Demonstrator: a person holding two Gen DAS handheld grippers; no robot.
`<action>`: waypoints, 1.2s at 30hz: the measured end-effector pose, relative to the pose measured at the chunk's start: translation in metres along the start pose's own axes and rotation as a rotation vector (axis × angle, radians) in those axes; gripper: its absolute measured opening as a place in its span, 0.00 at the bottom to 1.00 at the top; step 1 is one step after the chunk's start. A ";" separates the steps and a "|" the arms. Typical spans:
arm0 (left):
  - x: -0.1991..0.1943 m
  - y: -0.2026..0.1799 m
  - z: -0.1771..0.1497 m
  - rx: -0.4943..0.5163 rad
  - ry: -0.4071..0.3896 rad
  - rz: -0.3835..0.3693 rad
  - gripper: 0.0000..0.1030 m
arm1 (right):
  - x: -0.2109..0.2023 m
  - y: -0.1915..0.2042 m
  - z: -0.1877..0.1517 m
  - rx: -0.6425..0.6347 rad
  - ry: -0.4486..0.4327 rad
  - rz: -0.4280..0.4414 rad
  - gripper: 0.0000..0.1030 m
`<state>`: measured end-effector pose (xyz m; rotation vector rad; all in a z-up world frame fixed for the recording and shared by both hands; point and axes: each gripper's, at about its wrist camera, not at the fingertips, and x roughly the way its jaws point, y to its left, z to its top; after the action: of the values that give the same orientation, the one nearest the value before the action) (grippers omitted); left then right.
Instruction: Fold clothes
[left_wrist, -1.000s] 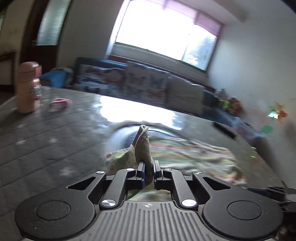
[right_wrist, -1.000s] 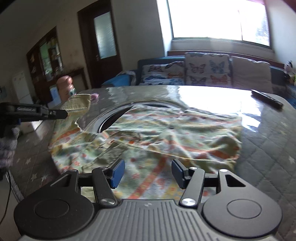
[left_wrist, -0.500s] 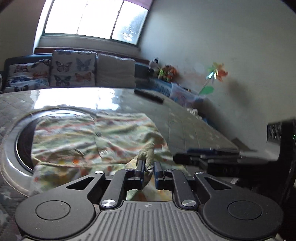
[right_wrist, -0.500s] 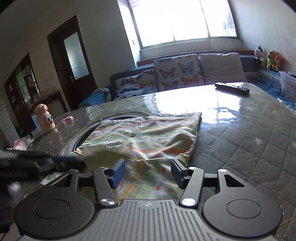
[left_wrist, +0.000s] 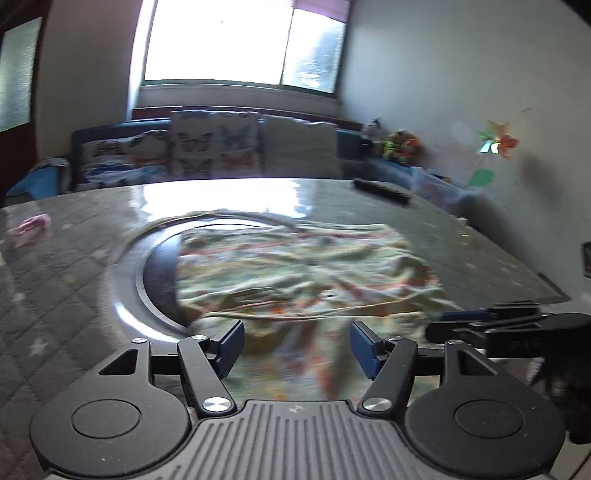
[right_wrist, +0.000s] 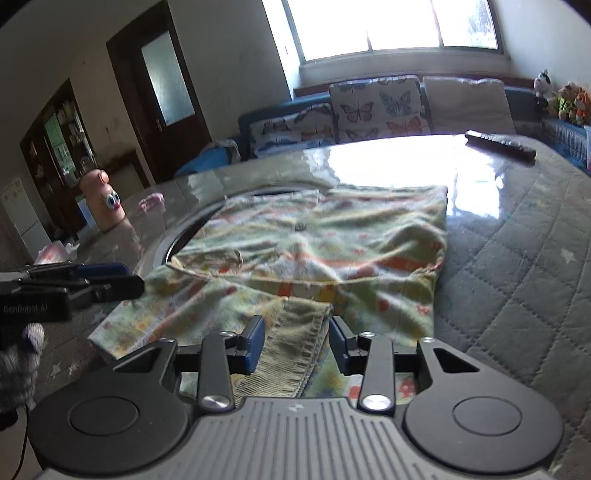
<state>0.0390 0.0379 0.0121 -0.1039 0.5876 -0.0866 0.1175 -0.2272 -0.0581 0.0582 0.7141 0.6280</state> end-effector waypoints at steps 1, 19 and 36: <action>0.000 0.005 -0.001 -0.002 0.002 0.021 0.64 | 0.001 0.000 0.000 0.001 0.004 -0.003 0.34; 0.029 0.024 -0.014 0.029 0.062 0.173 0.64 | 0.007 0.005 0.026 -0.042 -0.068 -0.097 0.07; 0.042 -0.006 0.006 0.117 0.059 0.101 0.64 | 0.044 0.009 0.025 -0.127 0.002 -0.026 0.17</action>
<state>0.0763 0.0277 -0.0052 0.0417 0.6441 -0.0255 0.1538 -0.1913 -0.0630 -0.0692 0.6741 0.6479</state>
